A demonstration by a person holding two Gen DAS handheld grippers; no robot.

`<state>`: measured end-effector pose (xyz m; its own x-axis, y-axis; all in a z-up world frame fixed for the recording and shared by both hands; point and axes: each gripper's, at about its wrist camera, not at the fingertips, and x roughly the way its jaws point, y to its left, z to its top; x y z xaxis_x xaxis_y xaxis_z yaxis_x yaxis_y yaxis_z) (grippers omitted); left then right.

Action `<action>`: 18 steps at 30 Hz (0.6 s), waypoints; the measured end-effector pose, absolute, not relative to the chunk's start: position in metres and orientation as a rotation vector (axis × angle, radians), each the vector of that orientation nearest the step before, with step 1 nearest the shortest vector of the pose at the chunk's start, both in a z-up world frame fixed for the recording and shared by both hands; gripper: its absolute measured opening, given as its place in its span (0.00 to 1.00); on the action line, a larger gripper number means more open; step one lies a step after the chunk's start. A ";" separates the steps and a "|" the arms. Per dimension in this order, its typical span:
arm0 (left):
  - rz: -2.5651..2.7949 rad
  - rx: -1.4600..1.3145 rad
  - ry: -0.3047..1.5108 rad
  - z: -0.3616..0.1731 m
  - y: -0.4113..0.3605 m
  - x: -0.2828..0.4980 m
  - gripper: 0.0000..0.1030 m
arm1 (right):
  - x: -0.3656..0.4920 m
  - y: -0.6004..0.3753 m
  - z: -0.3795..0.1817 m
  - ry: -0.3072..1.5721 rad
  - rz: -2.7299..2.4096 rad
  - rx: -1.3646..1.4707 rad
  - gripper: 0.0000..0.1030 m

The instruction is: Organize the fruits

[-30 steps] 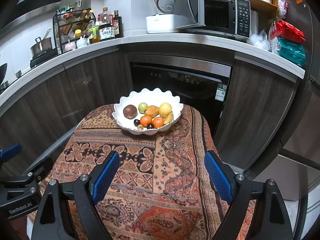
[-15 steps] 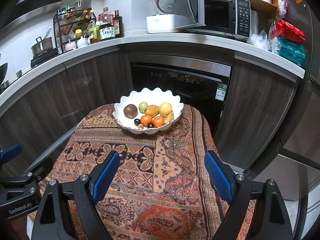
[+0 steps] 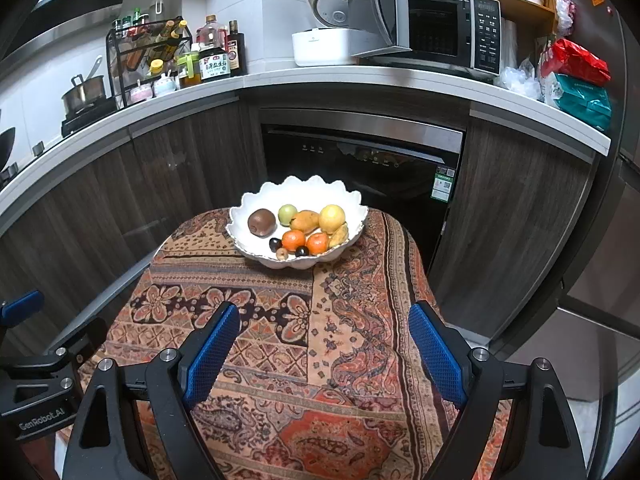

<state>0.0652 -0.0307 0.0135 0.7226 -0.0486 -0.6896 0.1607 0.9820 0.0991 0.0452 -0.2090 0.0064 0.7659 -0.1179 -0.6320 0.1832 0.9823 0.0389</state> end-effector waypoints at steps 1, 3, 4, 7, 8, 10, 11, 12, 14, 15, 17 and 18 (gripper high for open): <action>-0.116 0.155 0.755 0.014 -0.030 0.065 0.98 | 0.045 -0.209 0.006 0.679 -0.164 0.100 0.85; -0.115 0.154 0.754 0.014 -0.030 0.065 0.98 | 0.045 -0.209 0.006 0.679 -0.164 0.101 0.85; -0.116 0.155 0.754 0.014 -0.030 0.065 0.98 | 0.045 -0.209 0.006 0.680 -0.164 0.102 0.85; -0.116 0.154 0.755 0.013 -0.030 0.066 0.98 | 0.045 -0.209 0.006 0.679 -0.164 0.100 0.85; -0.116 0.155 0.755 0.013 -0.030 0.066 0.98 | 0.045 -0.209 0.006 0.680 -0.163 0.101 0.85; -0.117 0.156 0.754 0.013 -0.030 0.066 0.98 | 0.045 -0.209 0.006 0.679 -0.164 0.101 0.85; -0.116 0.155 0.755 0.013 -0.030 0.066 0.98 | 0.045 -0.209 0.006 0.679 -0.163 0.102 0.85; -0.117 0.155 0.755 0.013 -0.030 0.066 0.98 | 0.045 -0.209 0.006 0.681 -0.164 0.102 0.85; -0.117 0.157 0.755 0.013 -0.030 0.066 0.98 | 0.046 -0.208 0.006 0.682 -0.163 0.104 0.85; -0.117 0.156 0.756 0.013 -0.030 0.066 0.98 | 0.046 -0.208 0.006 0.683 -0.163 0.103 0.85; -0.117 0.155 0.756 0.012 -0.030 0.066 0.98 | 0.046 -0.208 0.006 0.683 -0.162 0.102 0.85; -0.117 0.155 0.755 0.012 -0.030 0.066 0.98 | 0.046 -0.209 0.006 0.682 -0.162 0.103 0.85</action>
<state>0.0656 -0.0303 0.0123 0.7228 -0.0496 -0.6892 0.1606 0.9822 0.0978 0.0459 -0.2086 0.0064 0.7642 -0.1152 -0.6346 0.1823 0.9824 0.0412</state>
